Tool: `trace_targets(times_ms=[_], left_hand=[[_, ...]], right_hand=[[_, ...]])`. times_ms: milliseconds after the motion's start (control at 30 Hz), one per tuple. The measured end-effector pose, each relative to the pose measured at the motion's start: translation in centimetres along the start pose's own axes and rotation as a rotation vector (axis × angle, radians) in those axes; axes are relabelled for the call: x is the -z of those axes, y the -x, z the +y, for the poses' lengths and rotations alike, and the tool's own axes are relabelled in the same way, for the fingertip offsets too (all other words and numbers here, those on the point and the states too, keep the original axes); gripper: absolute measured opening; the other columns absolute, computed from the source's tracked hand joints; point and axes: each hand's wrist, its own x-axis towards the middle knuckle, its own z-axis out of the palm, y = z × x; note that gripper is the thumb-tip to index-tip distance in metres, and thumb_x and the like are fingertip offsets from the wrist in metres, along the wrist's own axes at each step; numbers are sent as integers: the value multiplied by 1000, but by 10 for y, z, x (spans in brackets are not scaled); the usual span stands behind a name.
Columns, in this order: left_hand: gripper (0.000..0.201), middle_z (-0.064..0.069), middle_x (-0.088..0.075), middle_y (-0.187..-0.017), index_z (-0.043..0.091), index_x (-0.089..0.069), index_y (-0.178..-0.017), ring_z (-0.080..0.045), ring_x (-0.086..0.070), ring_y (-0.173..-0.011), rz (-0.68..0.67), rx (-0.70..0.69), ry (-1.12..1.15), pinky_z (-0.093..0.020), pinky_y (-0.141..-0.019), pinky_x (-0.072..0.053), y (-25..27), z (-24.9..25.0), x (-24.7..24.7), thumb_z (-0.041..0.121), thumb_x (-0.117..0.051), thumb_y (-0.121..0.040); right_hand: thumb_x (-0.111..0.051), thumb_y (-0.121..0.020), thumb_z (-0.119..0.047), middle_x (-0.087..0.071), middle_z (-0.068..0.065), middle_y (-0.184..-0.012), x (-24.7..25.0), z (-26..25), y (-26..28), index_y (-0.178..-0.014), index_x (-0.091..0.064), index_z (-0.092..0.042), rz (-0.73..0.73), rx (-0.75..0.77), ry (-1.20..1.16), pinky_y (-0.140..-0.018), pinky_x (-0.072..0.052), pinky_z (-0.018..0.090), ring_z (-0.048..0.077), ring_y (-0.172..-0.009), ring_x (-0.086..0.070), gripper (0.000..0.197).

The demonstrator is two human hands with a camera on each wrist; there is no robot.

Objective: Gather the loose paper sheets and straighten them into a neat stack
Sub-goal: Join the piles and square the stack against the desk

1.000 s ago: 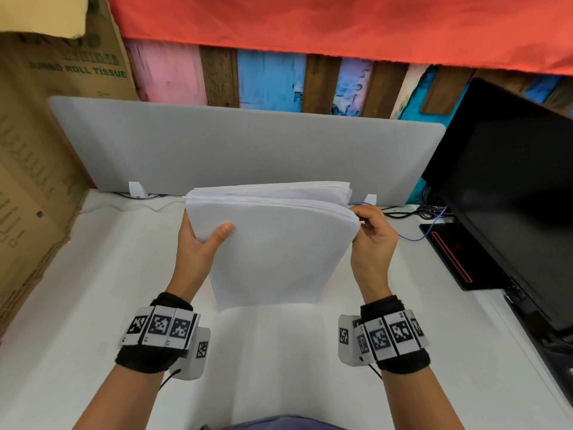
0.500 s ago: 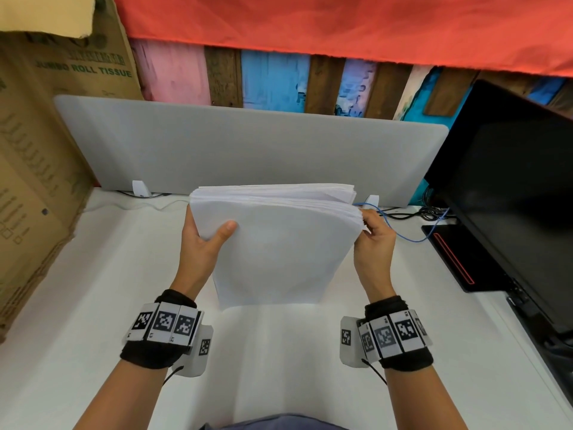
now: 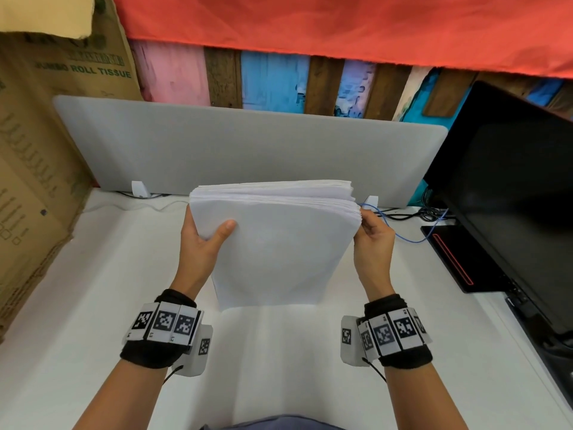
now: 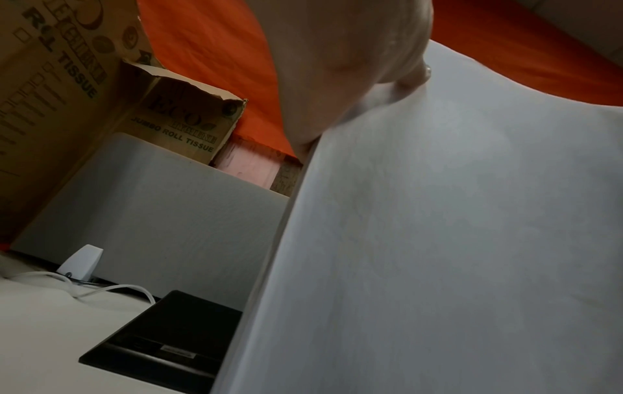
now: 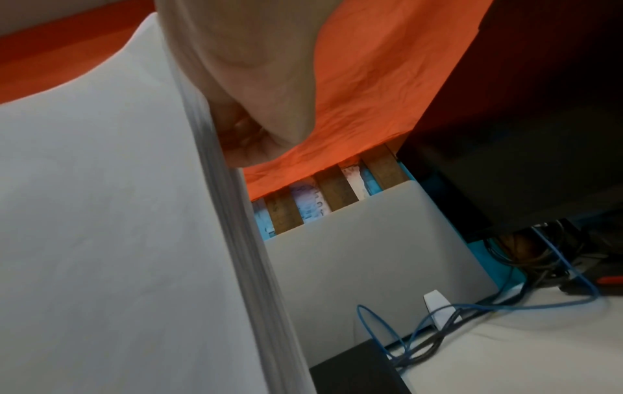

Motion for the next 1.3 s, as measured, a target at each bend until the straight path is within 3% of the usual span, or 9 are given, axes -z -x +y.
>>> trace_targets(times_ms=[67,200,300,433,633,767,967,1167,1300], left_hand=[[41,13,-58,-103,22,-44,-116,14,-61,-85,-2,-4,-2,-7,-69,-49,0,1,-1,4,-61,-84],[39,13,-58,-102,23,-45,-114,14,-61,-84,17,5,3,-7,-68,-48,0,1,-1,4,-60,-84],[39,12,-59,-102,17,-45,-118,13,-62,-83,28,17,0,-7,-67,-49,-1,0,-2,4,-60,-84],[30,10,-60,-97,14,-48,-113,12,-63,-78,25,28,6,-8,-65,-49,0,1,-1,5,-57,-87],[26,10,-59,-99,18,-48,-112,12,-62,-81,28,0,-6,-7,-70,-49,1,4,-4,6,-54,-90],[29,7,-59,-109,29,-47,-113,10,-59,-94,24,1,-29,-9,-79,-49,5,1,-2,13,-56,-90],[50,-12,-54,-128,7,-38,-134,-24,-54,-117,-43,102,-99,-45,-102,-44,13,-6,0,20,-56,-89],[37,4,-56,-113,12,-42,-127,2,-55,-102,16,-26,-71,-15,-90,-45,5,16,-2,24,-48,-93],[7,10,-52,-93,32,-44,-89,-1,-51,-85,62,-115,-59,-17,-79,-42,-5,40,-9,29,-41,-94]], right_hand=[[-44,-95,-30,-67,-23,-88,2,5,6,-107,-59,-17,37,53,-38,-69,-45,9,-10,-79,-59,23],[-44,-69,-81,-37,-10,-141,-3,20,27,-137,-25,-26,-97,92,90,-101,-37,14,-6,-129,-39,89],[-48,-75,-73,-37,8,-146,-9,23,30,-146,-16,-9,-165,39,191,-110,-35,31,13,-136,-37,101],[-30,-100,-28,-51,-24,-113,-16,13,16,-125,-37,-34,-129,-27,104,-87,-37,4,-22,-101,-50,26],[-27,-101,-10,-54,16,-115,-26,-14,16,-129,-35,8,-28,-23,33,-81,-35,22,5,-100,-43,35],[-31,-100,-10,-48,-20,-98,-27,3,16,-105,-35,-33,-72,-27,73,-69,-39,1,-27,-81,-51,23],[-35,-100,-23,-54,8,-129,-28,34,31,-137,-34,-13,-82,-127,155,-104,-42,34,15,-117,-53,38],[-31,-101,-18,-53,-18,-101,-29,12,24,-116,-40,-34,-83,-58,57,-79,-42,7,-21,-85,-54,24],[-29,-101,-21,-54,-17,-93,-34,-9,13,-110,-47,-27,-48,62,31,-78,-44,15,-12,-81,-54,20]])
